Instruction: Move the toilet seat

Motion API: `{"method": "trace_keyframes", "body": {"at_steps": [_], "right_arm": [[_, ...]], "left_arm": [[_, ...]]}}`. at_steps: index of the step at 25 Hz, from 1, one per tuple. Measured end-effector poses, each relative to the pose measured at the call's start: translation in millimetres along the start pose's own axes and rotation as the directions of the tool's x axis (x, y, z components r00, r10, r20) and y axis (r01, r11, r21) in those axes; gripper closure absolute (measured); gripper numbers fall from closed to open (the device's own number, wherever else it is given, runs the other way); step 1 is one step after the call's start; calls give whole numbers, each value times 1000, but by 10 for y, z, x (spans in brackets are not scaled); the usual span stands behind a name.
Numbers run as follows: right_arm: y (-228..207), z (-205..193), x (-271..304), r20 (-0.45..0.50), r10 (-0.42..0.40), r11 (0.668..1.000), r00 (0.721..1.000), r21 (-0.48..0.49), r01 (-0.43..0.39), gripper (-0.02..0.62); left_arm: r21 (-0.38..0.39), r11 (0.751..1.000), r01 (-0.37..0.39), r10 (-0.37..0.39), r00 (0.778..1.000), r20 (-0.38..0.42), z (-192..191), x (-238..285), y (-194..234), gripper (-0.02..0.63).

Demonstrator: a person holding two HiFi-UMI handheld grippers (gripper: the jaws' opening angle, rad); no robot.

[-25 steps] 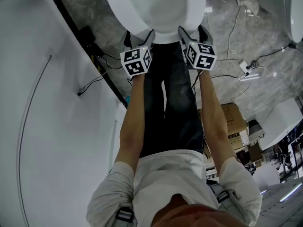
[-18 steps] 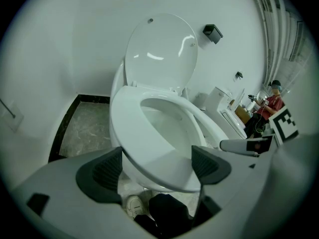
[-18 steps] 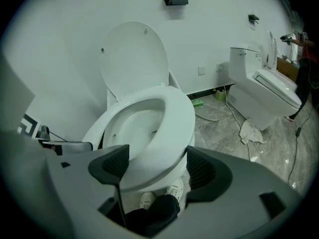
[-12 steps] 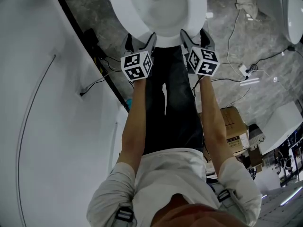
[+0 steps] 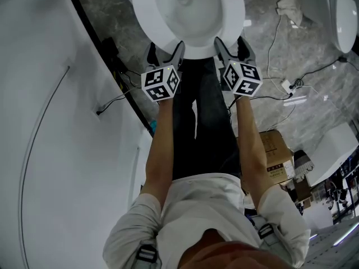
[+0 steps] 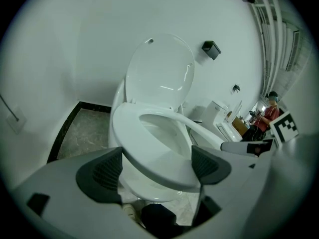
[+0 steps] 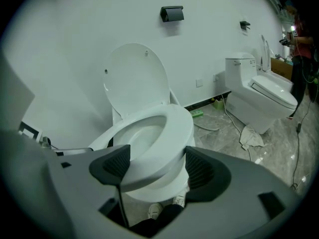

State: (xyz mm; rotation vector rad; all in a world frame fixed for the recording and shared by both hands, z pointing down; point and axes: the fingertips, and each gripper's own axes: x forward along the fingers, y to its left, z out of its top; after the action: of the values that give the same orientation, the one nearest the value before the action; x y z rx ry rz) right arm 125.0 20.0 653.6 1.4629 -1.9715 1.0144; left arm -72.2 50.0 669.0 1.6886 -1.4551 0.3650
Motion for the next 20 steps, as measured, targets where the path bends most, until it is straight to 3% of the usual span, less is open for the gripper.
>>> {"method": "trace_keyframes", "body": {"at_steps": [20], "right_arm": [[205,601,-283,110,3,998,994,56,-9,235]], "left_arm": [[-69,997,42,-33,991,131,573,-282,-137,176]]}}
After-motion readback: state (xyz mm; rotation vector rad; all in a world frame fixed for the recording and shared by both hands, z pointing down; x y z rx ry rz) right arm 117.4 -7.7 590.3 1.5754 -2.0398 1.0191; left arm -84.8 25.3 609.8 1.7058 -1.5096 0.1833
